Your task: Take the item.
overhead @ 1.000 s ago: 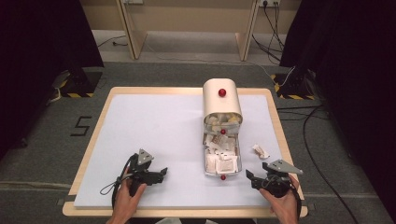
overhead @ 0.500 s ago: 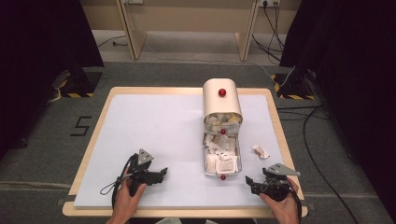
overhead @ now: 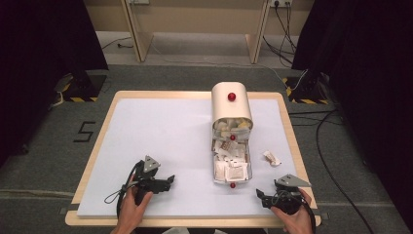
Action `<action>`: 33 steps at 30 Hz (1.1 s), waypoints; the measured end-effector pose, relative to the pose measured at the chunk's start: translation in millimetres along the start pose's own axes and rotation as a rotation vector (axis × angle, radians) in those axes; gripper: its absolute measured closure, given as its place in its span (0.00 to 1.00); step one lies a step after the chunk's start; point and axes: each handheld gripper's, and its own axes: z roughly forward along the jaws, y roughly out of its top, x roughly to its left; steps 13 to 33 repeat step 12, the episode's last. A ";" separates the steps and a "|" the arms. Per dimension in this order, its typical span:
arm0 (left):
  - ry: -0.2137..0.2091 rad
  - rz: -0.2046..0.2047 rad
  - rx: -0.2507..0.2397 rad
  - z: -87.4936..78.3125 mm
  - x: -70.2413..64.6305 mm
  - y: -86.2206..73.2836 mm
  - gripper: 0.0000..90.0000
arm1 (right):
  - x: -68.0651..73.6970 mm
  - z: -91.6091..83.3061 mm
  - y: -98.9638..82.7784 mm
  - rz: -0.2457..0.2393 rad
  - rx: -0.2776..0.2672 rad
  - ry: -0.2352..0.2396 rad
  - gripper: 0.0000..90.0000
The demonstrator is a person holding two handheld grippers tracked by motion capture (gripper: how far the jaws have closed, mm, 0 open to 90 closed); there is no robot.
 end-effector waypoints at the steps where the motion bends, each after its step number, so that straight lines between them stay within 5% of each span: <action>1: 0.000 0.000 0.000 0.0 0.0 0.0 0.13 | 0.3 0.5 -0.5 -0.001 0.008 0.002 0.22; 33: 0.000 0.000 0.000 0.0 0.0 0.0 0.13 | 1.6 2.0 -1.2 -0.026 0.031 -0.019 0.22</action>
